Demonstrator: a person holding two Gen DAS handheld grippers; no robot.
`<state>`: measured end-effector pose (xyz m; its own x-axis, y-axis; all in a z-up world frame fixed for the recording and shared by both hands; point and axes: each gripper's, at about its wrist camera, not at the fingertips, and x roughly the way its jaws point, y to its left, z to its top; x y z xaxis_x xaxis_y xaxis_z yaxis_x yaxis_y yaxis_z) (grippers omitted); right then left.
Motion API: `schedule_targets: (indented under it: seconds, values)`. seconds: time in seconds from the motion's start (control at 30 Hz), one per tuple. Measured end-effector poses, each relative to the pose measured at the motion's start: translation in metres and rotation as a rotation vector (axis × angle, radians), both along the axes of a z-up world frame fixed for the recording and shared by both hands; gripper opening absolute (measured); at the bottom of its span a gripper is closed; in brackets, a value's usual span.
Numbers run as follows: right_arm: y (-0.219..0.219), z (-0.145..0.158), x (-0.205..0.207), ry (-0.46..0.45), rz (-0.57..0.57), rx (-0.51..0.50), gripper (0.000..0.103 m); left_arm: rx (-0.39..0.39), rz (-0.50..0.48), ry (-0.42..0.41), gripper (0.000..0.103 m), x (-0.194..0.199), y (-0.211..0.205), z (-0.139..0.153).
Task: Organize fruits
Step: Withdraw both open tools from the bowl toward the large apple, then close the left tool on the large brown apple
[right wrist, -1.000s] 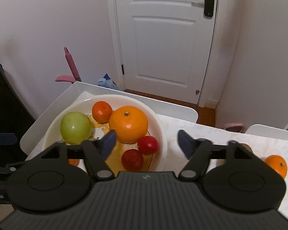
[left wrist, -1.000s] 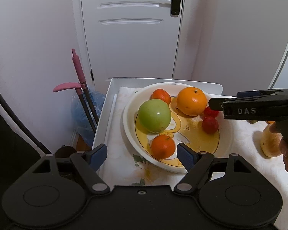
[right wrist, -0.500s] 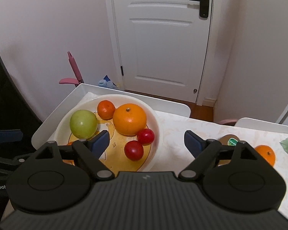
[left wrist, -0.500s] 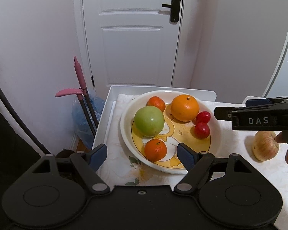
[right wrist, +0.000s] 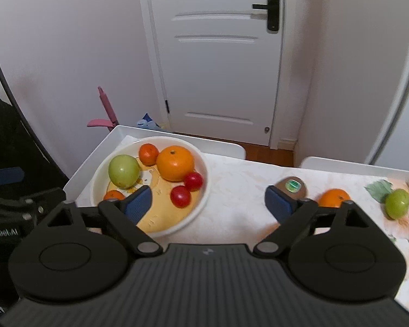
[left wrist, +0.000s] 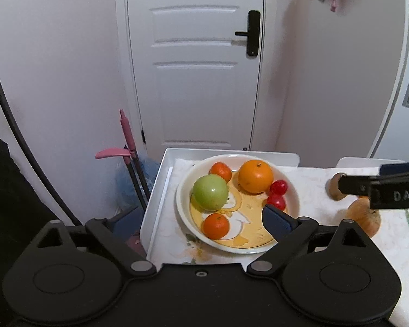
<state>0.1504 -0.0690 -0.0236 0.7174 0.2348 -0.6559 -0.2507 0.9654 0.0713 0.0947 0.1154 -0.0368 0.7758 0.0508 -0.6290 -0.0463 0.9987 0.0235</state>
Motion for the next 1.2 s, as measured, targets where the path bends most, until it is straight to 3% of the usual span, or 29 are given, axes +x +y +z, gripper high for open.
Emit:
schedule_targets:
  seconds: [0.27, 0.6, 0.9, 1.2]
  values:
    - [-0.059, 0.01, -0.015, 0.001, 0.005, 0.019, 0.103, 0.01, 0.044, -0.016, 0.099, -0.018, -0.04, 0.014]
    - [-0.146, 0.011, -0.008, 0.008, 0.032, 0.009, 0.103, -0.018, 0.027, -0.004, 0.1, -0.021, -0.113, 0.017]
    - [-0.204, -0.018, 0.027, 0.027, 0.118, -0.022, 0.103, 0.011, -0.019, 0.027, 0.1, -0.005, -0.19, -0.013]
    - [-0.221, -0.057, 0.061, 0.058, 0.191, -0.028, 0.103, 0.035, -0.063, 0.057, 0.099, 0.034, -0.243, -0.059]
